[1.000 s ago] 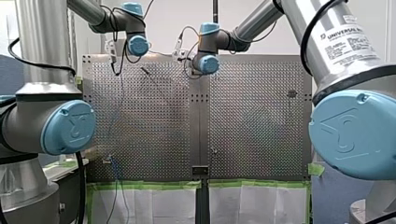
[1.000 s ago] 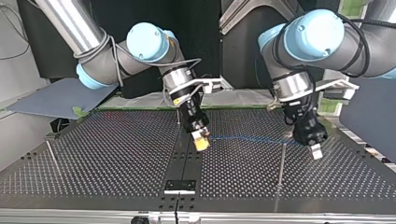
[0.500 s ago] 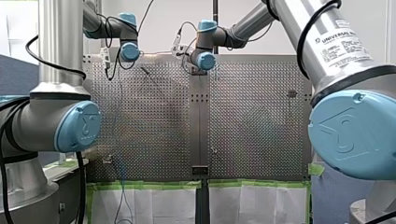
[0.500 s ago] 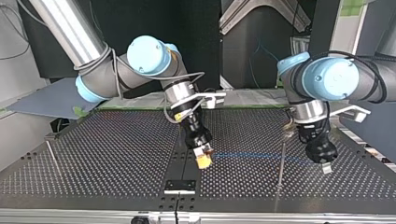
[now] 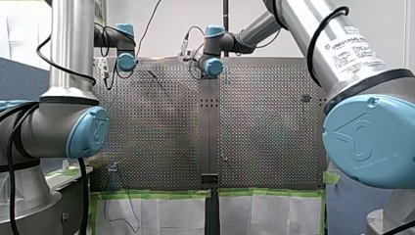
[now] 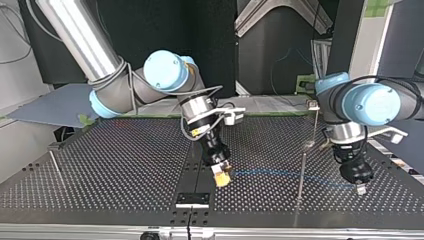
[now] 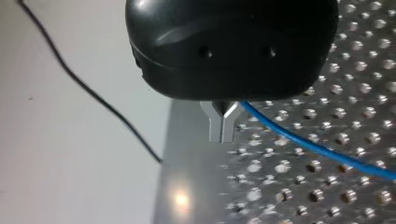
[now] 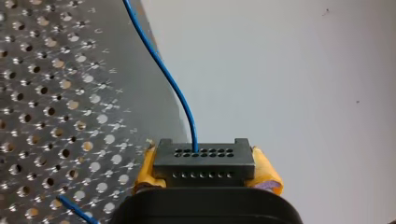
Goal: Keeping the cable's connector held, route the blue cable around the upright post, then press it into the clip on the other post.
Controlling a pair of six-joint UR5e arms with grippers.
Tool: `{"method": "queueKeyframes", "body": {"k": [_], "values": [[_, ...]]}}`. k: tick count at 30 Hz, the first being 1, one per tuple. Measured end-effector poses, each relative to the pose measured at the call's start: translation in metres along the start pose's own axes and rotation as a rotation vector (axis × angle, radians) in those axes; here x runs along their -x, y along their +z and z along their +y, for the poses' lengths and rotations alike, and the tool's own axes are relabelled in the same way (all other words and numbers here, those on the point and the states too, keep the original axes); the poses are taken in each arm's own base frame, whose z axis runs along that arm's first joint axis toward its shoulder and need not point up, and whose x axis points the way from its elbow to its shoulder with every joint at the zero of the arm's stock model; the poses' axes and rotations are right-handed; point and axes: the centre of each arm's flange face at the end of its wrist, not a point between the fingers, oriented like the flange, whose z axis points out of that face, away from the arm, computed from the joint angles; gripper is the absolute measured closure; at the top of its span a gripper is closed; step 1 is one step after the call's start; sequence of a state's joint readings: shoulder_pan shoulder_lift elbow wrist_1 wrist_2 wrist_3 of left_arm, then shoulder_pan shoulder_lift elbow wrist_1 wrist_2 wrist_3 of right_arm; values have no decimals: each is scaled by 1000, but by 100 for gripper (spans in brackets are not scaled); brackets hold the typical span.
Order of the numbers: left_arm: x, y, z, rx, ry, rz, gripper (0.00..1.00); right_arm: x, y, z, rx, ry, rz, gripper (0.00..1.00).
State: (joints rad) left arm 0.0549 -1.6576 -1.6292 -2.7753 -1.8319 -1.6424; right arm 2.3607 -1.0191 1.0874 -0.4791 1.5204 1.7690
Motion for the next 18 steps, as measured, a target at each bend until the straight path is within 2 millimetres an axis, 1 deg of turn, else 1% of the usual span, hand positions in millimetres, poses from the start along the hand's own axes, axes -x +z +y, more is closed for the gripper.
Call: {"method": "queueKeyframes", "body": {"k": [9, 13, 18], "values": [[-31, 7, -12, -95, -18, 51, 100, 18, -1, 9, 12, -10, -26, 100], [-50, 10, -16, -133, -16, 81, 100, 34, -3, 14, 20, -22, -51, 100], [-59, 12, -20, -177, -22, 96, 100, 53, -6, 20, 31, -33, -84, 100]]}}
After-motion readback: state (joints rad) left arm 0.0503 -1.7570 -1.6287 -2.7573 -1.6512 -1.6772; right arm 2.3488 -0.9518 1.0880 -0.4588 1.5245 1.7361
